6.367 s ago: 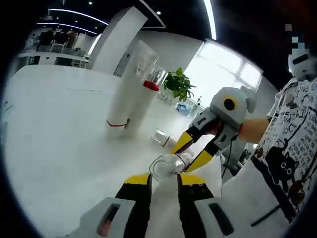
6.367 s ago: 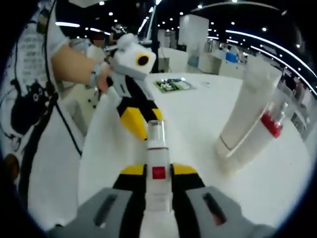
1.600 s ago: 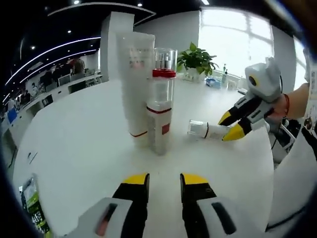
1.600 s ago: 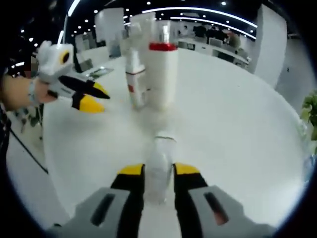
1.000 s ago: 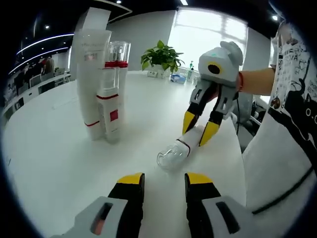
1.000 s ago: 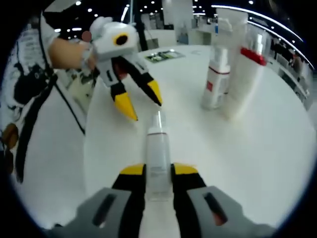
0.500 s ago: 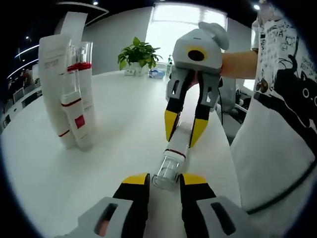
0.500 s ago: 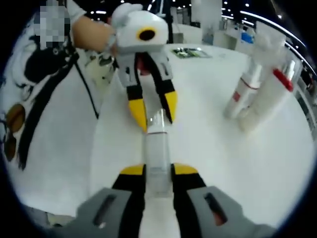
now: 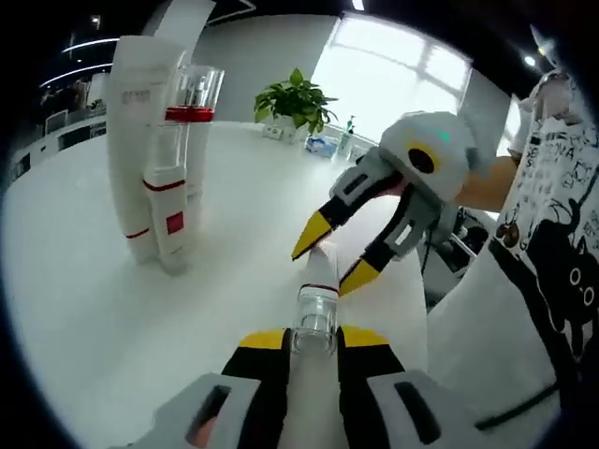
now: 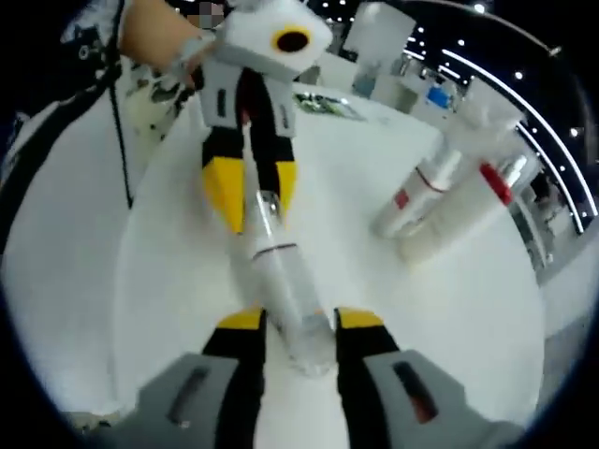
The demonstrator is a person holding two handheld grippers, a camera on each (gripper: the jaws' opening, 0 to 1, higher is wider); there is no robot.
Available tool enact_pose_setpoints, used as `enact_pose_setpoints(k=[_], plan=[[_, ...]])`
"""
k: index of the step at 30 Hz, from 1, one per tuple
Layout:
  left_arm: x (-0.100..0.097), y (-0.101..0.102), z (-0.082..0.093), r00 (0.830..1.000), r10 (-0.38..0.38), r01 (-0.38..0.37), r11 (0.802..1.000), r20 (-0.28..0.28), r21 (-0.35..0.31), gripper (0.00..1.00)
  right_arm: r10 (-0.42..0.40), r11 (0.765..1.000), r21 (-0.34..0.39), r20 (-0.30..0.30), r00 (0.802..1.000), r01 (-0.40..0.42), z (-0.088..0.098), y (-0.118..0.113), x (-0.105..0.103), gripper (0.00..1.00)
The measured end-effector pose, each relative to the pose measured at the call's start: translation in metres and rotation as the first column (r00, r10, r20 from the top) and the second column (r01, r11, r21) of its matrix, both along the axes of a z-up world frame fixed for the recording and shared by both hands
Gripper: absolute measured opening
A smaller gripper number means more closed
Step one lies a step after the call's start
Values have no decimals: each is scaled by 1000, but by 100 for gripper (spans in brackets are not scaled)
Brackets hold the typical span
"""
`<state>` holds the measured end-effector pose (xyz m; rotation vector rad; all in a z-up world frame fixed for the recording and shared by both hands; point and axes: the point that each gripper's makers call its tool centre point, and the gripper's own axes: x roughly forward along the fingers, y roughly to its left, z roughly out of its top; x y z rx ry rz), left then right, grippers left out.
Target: Arrange the skincare products in the storage area until every visible bottle or jar stands upright without overlapping.
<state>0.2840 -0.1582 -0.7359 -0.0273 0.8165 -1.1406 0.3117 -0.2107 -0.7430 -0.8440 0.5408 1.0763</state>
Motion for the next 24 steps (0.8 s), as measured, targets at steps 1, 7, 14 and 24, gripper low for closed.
enact_pose_setpoints(k=[1,7,14,24], plan=[[2,0,3,999,28,-29,999,-38,-21,17,-17,1000,0,31,999,17,1,0,2,27],[11,-2,20,986,107,-119,989,-126,-90,17,-108,993,-23,254,961,117,6,1,18,25],[23,-3,50,981,164,-178,972,-99,-153,17,-227,970,134,205,952,202,15,6,18,22],[33,-16,84,983,181,-176,958,1,-227,19,-293,909,300,-33,955,289,21,24,14,19]])
